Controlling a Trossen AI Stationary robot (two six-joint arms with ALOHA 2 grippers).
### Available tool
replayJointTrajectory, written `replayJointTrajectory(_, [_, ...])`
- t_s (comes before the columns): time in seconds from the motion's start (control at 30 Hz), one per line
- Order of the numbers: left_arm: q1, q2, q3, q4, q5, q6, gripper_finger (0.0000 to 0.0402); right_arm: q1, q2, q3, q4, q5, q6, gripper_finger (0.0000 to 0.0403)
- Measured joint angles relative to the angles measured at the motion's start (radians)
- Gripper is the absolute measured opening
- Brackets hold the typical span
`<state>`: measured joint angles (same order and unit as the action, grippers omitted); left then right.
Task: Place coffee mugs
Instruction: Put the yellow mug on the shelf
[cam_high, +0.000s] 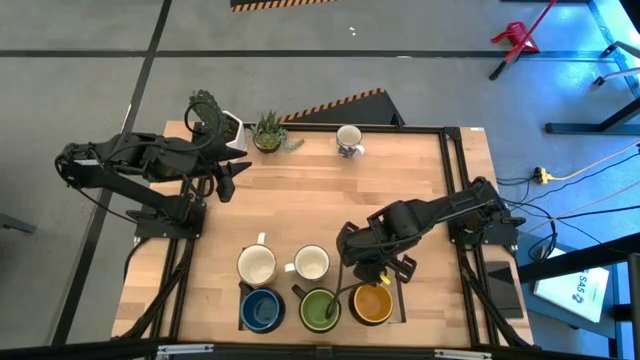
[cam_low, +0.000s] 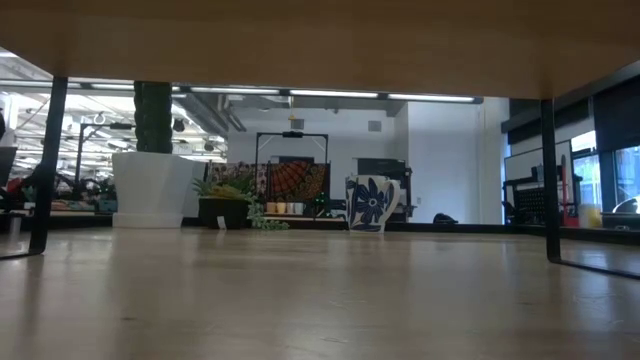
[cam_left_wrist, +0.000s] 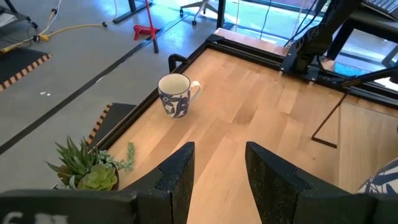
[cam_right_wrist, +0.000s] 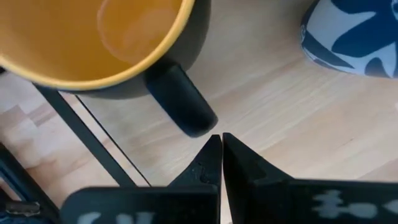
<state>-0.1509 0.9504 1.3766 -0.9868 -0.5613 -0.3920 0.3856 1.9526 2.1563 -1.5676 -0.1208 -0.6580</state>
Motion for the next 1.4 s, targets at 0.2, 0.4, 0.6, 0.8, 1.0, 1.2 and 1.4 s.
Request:
replayJointTrajectory(0.2, [0.000, 0.000, 0.000, 0.000, 0.000, 0.000, 0.0137, 0.029, -0.001, 0.000, 0.036, 0.081, -0.019, 0.0000])
replayJointTrajectory(0.4, [0.000, 0.000, 0.000, 0.000, 0.000, 0.001, 0.0137, 0.026, 0.010, 0.002, 0.115, 0.022, -0.032, 0.0000])
replayJointTrajectory(0.6, [0.000, 0.000, 0.000, 0.000, 0.001, 0.001, 0.0137, 0.041, 0.022, 0.001, 0.025, 0.020, 0.027, 0.0000])
replayJointTrajectory(0.8, [0.000, 0.000, 0.000, 0.000, 0.001, 0.001, 0.0137, 0.040, 0.022, 0.001, -0.002, 0.040, 0.125, 0.0000])
replayJointTrajectory(1.0, [0.000, 0.000, 0.000, 0.000, 0.001, 0.002, 0.0137, 0.052, 0.021, 0.001, -0.004, 0.041, 0.216, 0.0000])
replayJointTrajectory(1.2, [0.000, 0.000, 0.000, 0.000, 0.002, 0.002, 0.0137, 0.087, 0.021, 0.001, -0.004, 0.075, 0.301, 0.0000])
replayJointTrajectory(1.4, [0.000, 0.000, 0.000, 0.000, 0.002, 0.010, 0.0137, 0.093, 0.021, 0.001, -0.004, 0.146, 0.446, 0.0000])
